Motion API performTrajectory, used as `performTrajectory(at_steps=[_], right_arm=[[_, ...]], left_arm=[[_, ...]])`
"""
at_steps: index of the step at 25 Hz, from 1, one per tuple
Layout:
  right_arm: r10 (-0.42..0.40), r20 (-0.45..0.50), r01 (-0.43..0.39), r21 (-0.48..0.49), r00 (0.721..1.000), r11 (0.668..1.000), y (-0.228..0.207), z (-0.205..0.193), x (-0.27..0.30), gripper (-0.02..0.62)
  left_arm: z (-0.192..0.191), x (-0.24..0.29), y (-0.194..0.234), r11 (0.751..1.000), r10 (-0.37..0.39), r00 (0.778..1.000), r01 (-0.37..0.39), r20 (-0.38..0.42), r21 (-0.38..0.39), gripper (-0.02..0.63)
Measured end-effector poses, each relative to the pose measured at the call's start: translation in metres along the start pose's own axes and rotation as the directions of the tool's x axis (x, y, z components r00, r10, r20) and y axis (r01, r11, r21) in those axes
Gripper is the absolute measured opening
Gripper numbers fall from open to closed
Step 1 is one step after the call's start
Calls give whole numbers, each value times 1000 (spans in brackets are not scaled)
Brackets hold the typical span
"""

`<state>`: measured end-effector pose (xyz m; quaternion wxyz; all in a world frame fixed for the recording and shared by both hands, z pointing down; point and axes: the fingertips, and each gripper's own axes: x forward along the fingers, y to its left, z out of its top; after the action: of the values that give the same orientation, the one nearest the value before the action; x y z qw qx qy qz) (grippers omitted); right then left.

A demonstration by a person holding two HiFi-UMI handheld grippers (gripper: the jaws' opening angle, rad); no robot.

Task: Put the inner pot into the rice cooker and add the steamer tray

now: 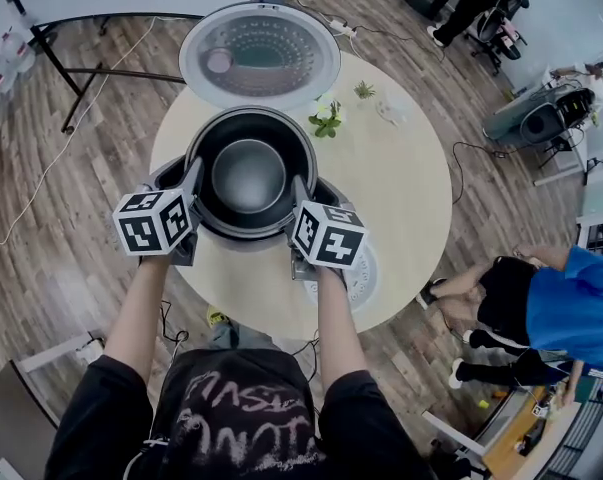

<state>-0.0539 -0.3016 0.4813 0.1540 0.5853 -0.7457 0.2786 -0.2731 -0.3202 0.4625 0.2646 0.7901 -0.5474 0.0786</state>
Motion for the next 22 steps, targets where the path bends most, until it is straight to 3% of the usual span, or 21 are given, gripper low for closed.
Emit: performTrajectory(at_steps=[22], right_arm=[[-97, -136, 78, -140, 986, 987, -1, -12, 11, 133]], left_arm=[[-29, 17, 13, 986, 84, 982, -57, -167, 157, 115]])
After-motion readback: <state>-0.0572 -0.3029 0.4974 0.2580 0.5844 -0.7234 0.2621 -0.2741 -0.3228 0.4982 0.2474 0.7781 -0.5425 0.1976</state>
